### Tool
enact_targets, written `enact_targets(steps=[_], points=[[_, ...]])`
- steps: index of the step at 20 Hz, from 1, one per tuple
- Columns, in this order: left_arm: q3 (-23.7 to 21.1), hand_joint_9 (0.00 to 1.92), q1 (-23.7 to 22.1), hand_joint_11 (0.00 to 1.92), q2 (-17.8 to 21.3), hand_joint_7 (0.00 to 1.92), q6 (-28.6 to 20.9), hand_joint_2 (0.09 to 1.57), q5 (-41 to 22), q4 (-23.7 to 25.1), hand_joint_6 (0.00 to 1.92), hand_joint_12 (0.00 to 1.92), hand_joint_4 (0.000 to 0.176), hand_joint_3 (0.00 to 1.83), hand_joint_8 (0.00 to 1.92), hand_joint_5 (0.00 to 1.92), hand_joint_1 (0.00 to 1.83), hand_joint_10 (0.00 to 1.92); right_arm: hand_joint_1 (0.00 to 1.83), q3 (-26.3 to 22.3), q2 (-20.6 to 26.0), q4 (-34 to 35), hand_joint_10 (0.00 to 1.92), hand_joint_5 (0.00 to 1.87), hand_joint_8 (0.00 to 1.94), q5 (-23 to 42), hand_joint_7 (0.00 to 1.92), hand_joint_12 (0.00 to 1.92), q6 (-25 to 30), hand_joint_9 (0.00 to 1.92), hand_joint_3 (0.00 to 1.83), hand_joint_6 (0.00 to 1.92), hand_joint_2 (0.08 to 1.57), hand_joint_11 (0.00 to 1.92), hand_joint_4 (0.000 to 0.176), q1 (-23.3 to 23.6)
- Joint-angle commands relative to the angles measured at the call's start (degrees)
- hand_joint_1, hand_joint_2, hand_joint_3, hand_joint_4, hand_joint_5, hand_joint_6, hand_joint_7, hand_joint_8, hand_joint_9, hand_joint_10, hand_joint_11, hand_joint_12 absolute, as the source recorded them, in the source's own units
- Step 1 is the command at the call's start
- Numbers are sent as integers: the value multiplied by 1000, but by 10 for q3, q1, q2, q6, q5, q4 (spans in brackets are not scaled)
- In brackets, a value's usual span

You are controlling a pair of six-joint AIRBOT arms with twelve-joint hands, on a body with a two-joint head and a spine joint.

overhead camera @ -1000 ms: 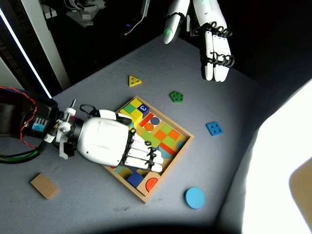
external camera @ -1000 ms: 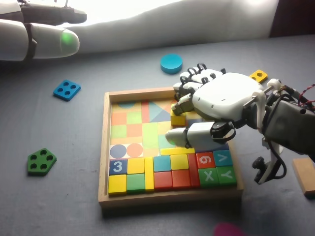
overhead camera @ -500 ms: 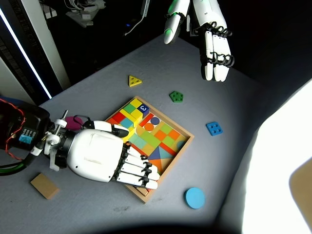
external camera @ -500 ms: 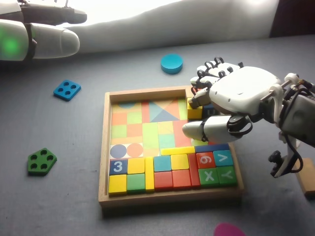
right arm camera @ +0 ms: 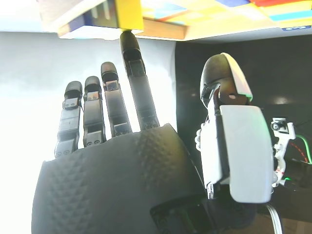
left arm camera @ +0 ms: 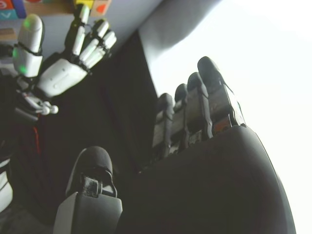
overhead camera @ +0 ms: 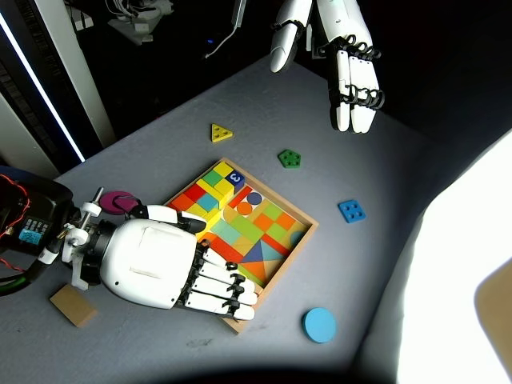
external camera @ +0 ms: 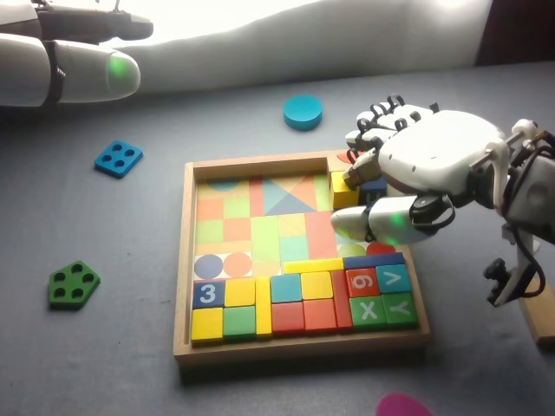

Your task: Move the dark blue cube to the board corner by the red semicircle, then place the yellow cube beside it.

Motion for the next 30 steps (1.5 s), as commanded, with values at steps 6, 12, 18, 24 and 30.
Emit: enact_targets(steps=[6,12,18,24,30], points=[[2,82,-8,0,-1,84,-3,1258,-17,-17,1,495,19,1,2,135,0,1,0,-11,29,-13,2,632,9,52,176,0,13,7,2,4,1194,0,0,61],[1,81,-8,0,-1,93,-3,1252,-16,-17,1,472,23,1,0,147,0,0,0,-98,125,-14,2,637,5,40,175,0,-7,6,0,5,1184,0,0,90],[-2,79,-7,0,0,80,-3,1251,-10,-17,4,483,26,0,2,129,0,1,0,-211,222,-14,2,635,0,40,169,0,-50,6,0,4,1183,0,0,74],[-1,92,-8,0,2,96,-7,1250,-11,-17,0,496,20,0,1,141,0,3,0,-291,292,-14,0,624,5,34,173,0,-83,2,0,4,1187,0,0,112],[1,91,-8,0,2,96,-6,1251,-1,-17,1,493,19,0,0,146,0,1,0,-297,310,-14,0,624,6,7,161,0,-104,0,0,4,1186,0,0,106]])
